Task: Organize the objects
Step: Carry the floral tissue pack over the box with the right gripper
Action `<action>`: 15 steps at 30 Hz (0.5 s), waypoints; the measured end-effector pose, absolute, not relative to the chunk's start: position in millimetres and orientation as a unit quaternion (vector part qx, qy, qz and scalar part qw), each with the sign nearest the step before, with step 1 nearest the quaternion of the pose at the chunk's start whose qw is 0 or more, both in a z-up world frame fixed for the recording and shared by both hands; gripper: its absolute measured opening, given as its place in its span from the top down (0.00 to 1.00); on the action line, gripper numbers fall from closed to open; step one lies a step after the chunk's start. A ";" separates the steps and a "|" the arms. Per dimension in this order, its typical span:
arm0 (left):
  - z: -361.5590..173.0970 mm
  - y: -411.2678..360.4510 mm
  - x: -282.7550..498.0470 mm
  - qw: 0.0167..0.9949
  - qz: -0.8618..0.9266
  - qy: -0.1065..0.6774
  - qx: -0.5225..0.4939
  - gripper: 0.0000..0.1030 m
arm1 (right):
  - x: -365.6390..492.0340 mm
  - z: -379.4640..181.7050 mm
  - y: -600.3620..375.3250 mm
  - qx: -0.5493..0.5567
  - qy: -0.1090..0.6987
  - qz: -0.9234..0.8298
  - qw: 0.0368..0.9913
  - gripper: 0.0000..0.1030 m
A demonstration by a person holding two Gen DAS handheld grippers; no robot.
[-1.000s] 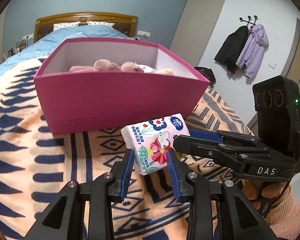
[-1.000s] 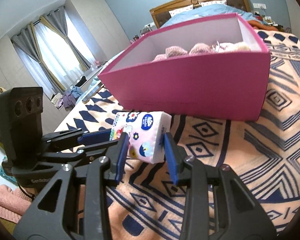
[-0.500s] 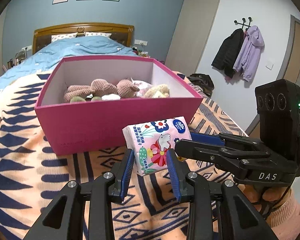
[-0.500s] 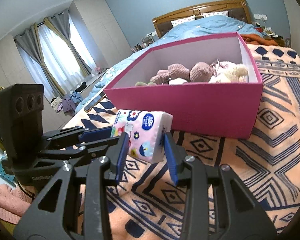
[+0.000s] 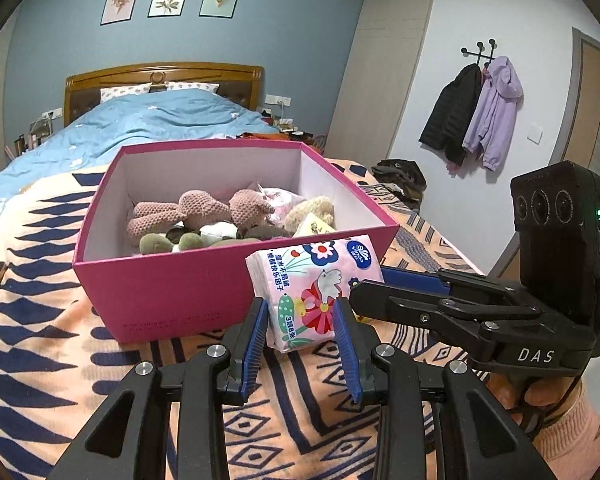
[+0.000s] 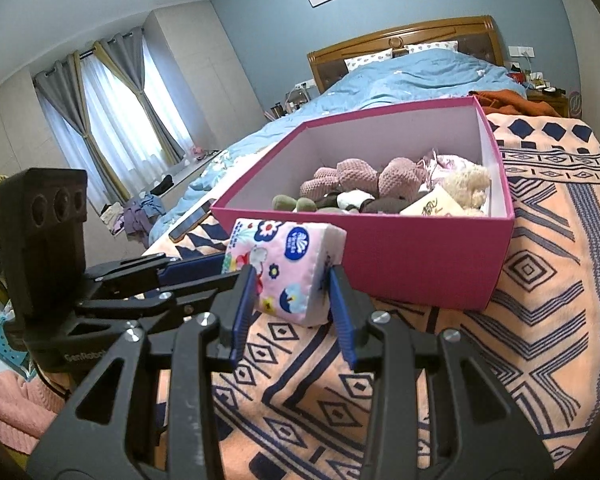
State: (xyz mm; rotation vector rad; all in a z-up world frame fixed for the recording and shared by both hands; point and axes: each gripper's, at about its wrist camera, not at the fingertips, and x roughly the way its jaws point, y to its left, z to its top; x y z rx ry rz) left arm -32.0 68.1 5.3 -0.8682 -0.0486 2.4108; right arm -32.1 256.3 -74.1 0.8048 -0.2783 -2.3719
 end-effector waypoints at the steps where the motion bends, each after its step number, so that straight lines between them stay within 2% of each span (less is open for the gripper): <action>1: 6.4 68.2 -32.3 0.286 0.902 -0.018 -0.323 0.67 | -32.1 -73.3 256.3 0.303 -0.104 -0.897 0.305 0.61; 15: 14.5 70.5 -41.5 0.286 0.906 -0.017 -0.312 0.67 | -39.3 -64.0 259.3 0.289 -0.106 -0.901 0.305 0.61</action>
